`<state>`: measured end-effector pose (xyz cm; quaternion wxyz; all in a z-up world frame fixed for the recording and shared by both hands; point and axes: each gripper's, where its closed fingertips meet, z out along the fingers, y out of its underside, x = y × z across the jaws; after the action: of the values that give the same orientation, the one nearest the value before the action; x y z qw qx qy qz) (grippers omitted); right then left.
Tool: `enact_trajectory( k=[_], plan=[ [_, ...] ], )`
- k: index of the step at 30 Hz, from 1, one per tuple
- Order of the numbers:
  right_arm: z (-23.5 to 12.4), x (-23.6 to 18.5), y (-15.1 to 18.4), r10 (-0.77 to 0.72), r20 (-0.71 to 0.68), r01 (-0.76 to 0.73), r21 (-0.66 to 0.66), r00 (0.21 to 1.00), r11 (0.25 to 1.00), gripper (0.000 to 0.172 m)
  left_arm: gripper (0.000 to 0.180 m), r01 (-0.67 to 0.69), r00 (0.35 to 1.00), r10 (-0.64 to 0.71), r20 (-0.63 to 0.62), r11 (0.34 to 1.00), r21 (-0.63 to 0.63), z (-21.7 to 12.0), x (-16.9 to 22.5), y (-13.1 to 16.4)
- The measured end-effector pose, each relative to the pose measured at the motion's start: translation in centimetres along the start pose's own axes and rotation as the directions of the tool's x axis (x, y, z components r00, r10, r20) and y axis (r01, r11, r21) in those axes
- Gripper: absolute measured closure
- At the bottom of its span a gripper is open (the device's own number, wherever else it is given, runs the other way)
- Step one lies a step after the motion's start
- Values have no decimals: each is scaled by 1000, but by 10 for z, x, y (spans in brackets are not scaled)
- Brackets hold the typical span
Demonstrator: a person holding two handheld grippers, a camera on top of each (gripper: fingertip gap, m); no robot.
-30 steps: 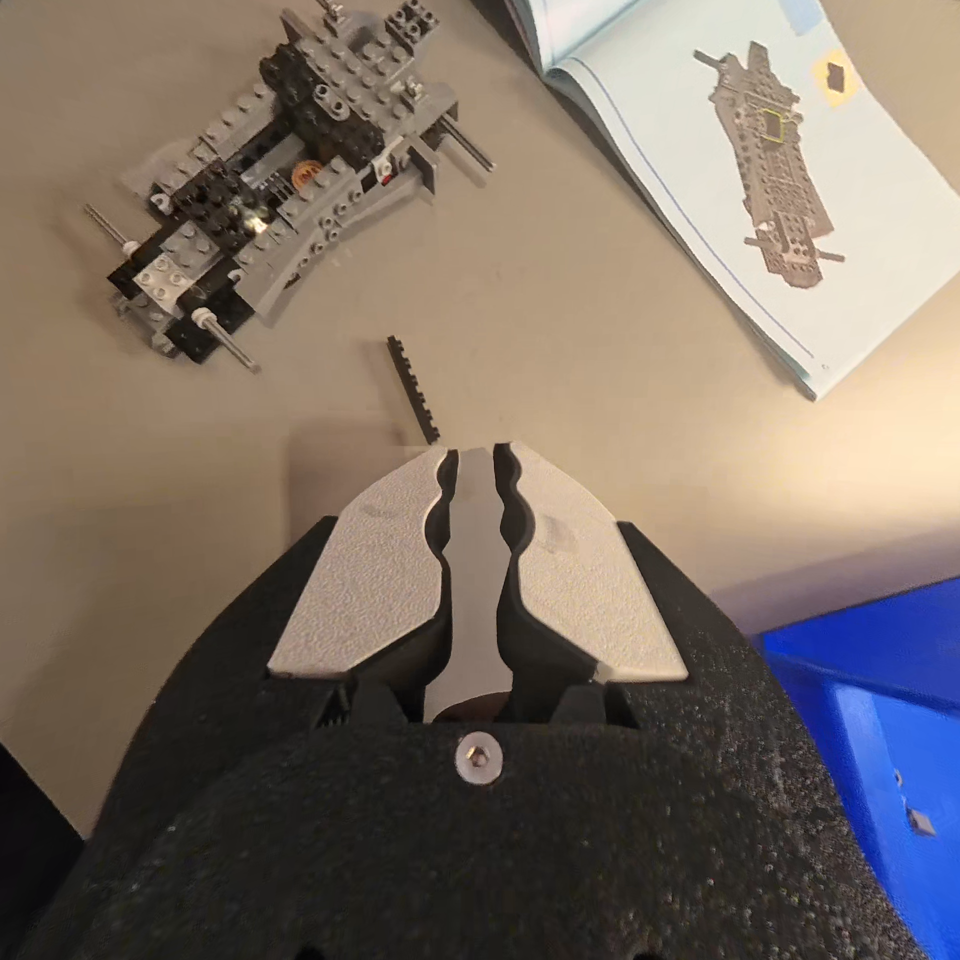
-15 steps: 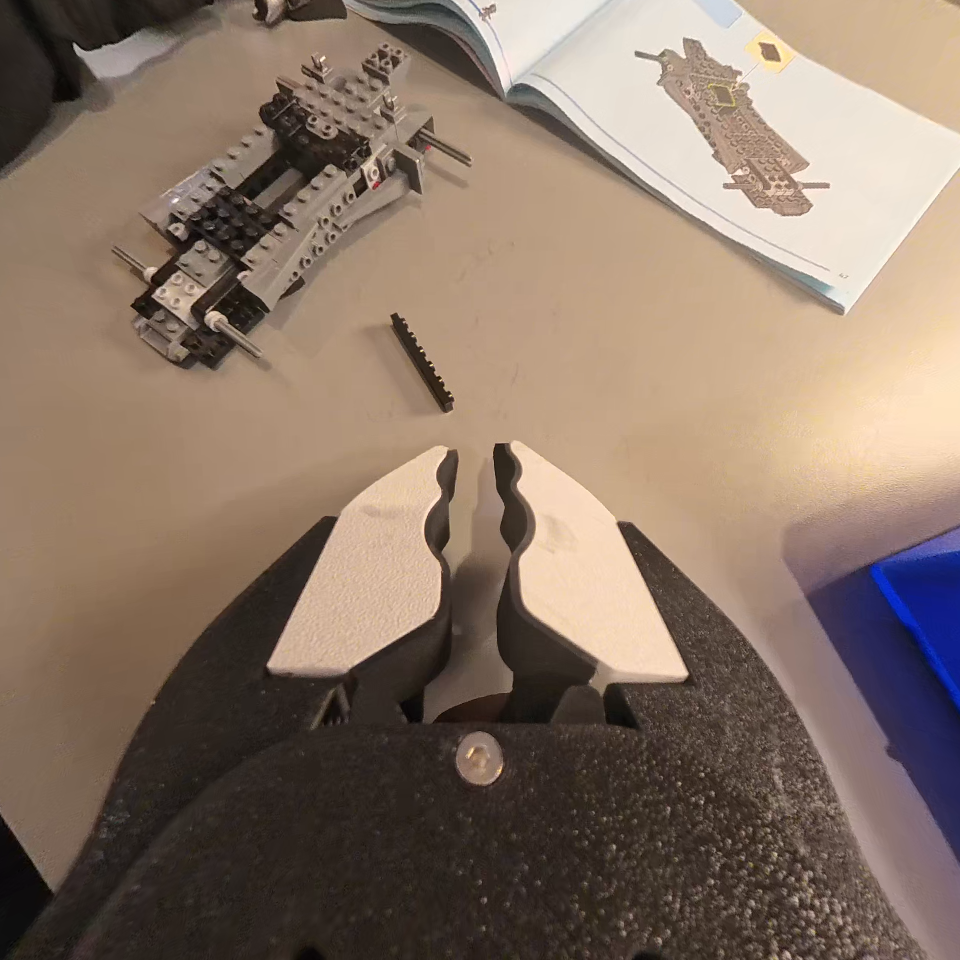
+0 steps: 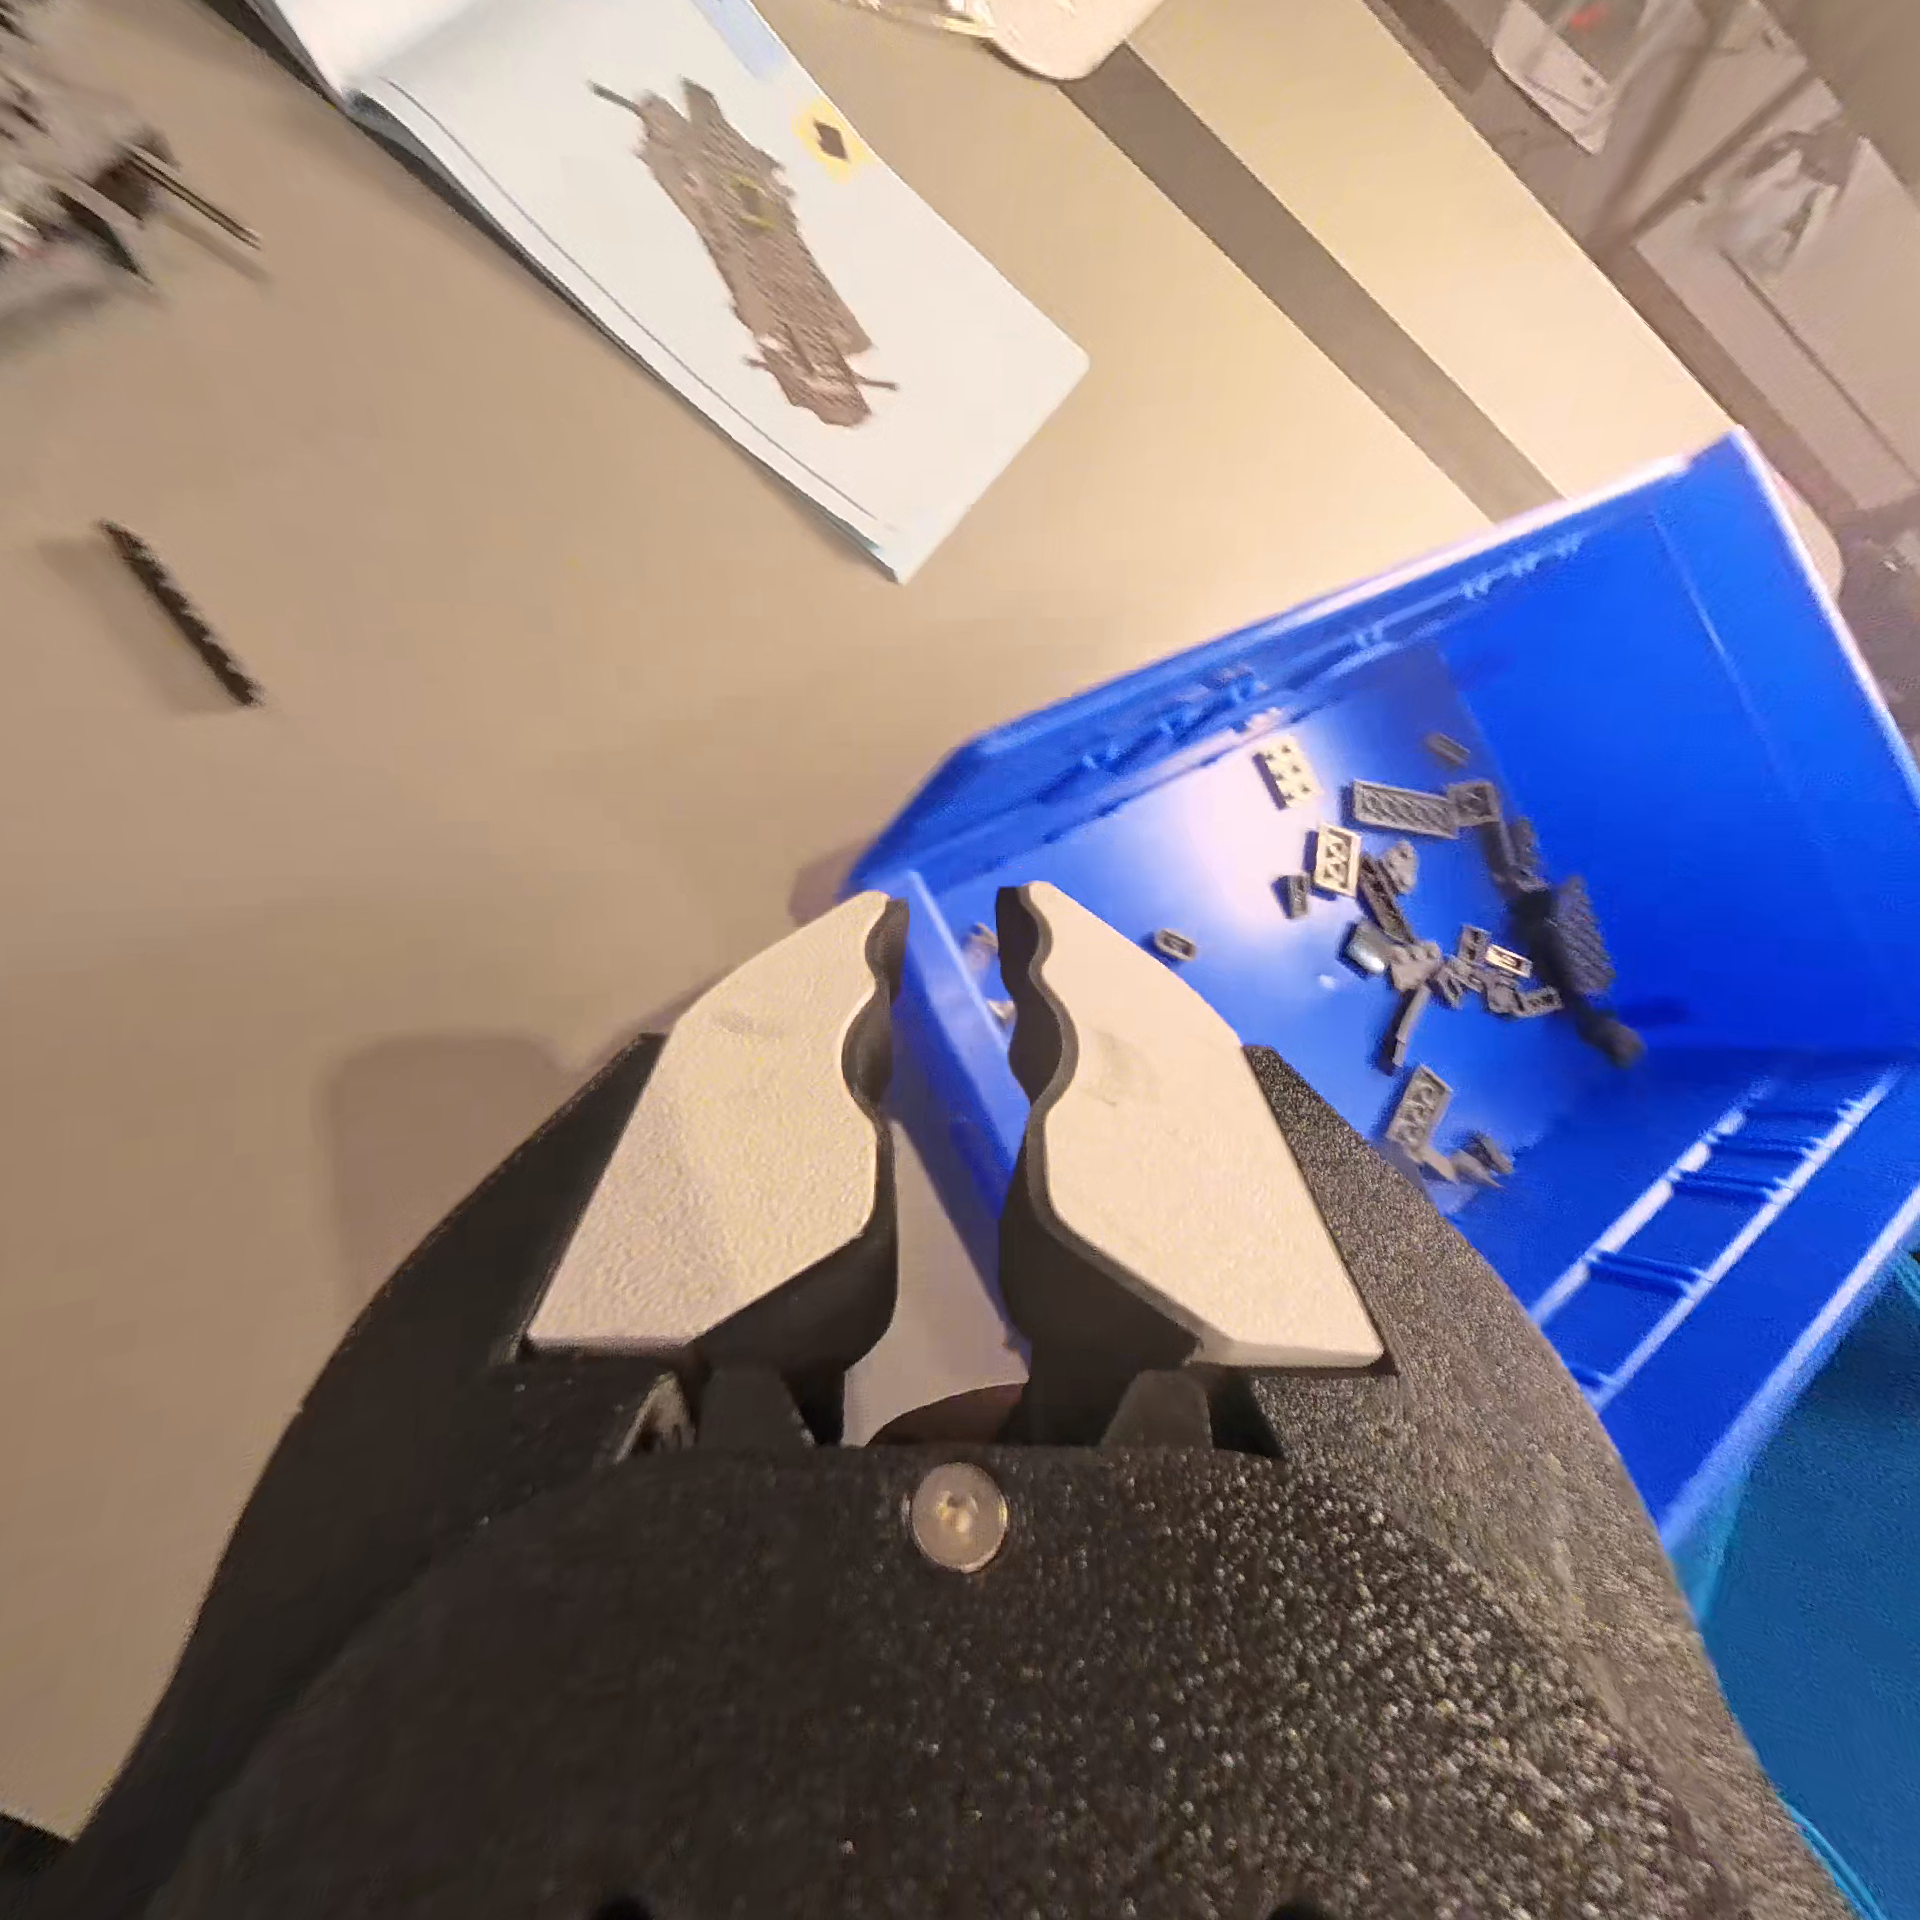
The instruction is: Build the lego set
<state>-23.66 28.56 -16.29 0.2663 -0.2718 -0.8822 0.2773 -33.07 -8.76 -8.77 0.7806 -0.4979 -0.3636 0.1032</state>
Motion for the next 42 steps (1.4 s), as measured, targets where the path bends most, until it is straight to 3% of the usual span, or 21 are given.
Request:
enact_trajectory(
  k=[12,28,42],
  plan=[
    [22,11,29,14,10,-12,-97,1000,995,152,137,10,997,-13,70,999,44,-11,-15,-10],
    [25,12,36,23,36,-18,-129,999,992,152,137,10,992,-22,121,995,96,-22,-26,-22],
    [-3,79,56,49,-35,-55,-205,998,977,152,137,19,994,-26,101,998,67,-15,-23,-15]
  ],
)
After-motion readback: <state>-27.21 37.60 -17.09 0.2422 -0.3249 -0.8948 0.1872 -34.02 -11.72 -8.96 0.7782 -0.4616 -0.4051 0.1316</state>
